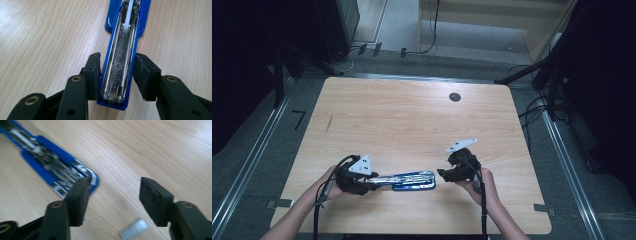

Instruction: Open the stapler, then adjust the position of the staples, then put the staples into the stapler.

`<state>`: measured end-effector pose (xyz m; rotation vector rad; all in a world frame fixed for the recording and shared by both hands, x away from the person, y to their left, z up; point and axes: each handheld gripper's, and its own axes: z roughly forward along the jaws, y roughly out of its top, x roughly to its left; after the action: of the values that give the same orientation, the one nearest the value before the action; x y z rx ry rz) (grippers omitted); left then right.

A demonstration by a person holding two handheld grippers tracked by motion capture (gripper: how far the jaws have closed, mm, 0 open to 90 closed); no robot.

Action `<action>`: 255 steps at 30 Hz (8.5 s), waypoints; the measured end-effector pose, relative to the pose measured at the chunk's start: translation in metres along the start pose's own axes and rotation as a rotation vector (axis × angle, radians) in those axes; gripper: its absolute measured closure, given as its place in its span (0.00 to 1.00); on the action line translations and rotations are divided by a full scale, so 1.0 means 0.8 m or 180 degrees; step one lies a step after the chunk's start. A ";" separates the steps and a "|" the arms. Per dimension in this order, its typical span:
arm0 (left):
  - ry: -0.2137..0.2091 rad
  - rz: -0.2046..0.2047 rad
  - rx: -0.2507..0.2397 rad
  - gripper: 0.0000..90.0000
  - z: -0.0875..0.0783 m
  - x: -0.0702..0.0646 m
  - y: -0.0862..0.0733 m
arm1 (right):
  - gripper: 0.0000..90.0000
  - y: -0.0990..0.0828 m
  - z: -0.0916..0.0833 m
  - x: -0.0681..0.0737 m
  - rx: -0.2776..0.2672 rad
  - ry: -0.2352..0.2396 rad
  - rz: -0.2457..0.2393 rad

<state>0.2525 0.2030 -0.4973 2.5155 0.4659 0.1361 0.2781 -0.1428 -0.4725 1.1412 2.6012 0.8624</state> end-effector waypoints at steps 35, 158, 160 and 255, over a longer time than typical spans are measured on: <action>0.0018 0.0008 0.0043 0.63 0.003 0.005 0.004 | 0.45 -0.038 0.024 -0.022 0.0527 -0.0415 0.0298; -0.0005 0.0055 0.0074 0.63 0.010 0.012 0.004 | 0.88 0.028 0.021 0.013 0.0054 0.0344 -0.0562; -0.0006 0.0057 0.0076 0.63 0.010 0.013 0.004 | 0.88 0.031 0.026 0.016 0.0077 0.0366 -0.0593; -0.0050 0.0011 0.0122 0.63 0.011 0.019 0.004 | 0.88 0.053 0.048 0.044 0.0096 0.1055 -0.2218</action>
<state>0.2692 0.2013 -0.5032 2.5532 0.4618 0.1095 0.2946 -0.0779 -0.4768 0.0388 2.9476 0.8862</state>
